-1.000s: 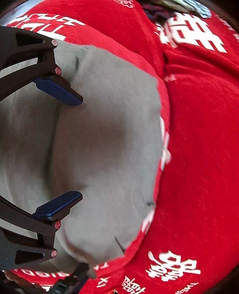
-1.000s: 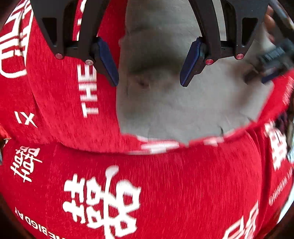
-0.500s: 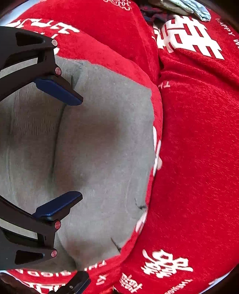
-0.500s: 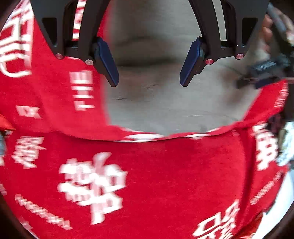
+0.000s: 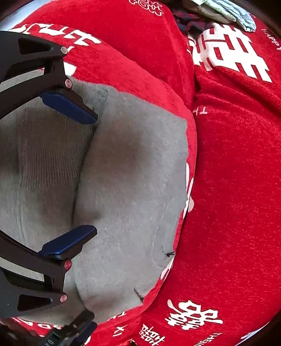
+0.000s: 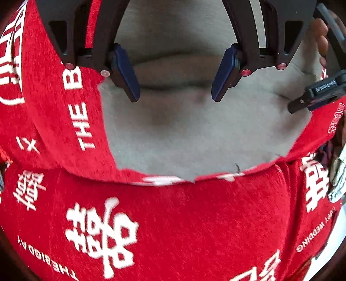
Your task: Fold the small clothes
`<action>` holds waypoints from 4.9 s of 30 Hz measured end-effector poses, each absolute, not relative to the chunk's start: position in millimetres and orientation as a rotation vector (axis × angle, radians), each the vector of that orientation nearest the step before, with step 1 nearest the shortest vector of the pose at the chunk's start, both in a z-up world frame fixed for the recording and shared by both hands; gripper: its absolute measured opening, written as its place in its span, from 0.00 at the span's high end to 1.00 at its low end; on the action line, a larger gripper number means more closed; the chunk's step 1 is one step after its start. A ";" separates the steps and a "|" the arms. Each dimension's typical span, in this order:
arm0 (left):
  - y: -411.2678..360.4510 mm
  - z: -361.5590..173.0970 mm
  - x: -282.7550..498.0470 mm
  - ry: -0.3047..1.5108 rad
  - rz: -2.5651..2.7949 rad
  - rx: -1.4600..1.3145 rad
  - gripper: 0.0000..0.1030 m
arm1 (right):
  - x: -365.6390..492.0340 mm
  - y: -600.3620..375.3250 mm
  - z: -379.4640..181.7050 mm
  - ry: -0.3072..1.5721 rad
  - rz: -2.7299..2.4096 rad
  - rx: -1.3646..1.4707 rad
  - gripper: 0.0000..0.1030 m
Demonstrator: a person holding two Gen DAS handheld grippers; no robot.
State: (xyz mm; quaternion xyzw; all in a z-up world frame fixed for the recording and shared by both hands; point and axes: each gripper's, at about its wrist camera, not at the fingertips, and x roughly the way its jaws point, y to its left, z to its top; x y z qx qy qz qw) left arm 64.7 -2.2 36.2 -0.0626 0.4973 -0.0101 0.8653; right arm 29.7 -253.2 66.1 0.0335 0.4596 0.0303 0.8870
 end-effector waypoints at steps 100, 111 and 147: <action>88.9 44.0 -87.6 0.978 -0.295 -0.462 0.18 | -116.4 -322.9 52.0 0.872 0.246 0.413 0.40; 61.1 29.5 -85.4 1.057 -0.294 -0.401 0.55 | -134.0 -311.9 35.3 0.908 0.313 0.474 0.40; 64.4 150.4 -18.2 0.818 -0.264 -0.340 0.89 | -62.4 -301.7 157.1 0.674 0.377 0.463 0.88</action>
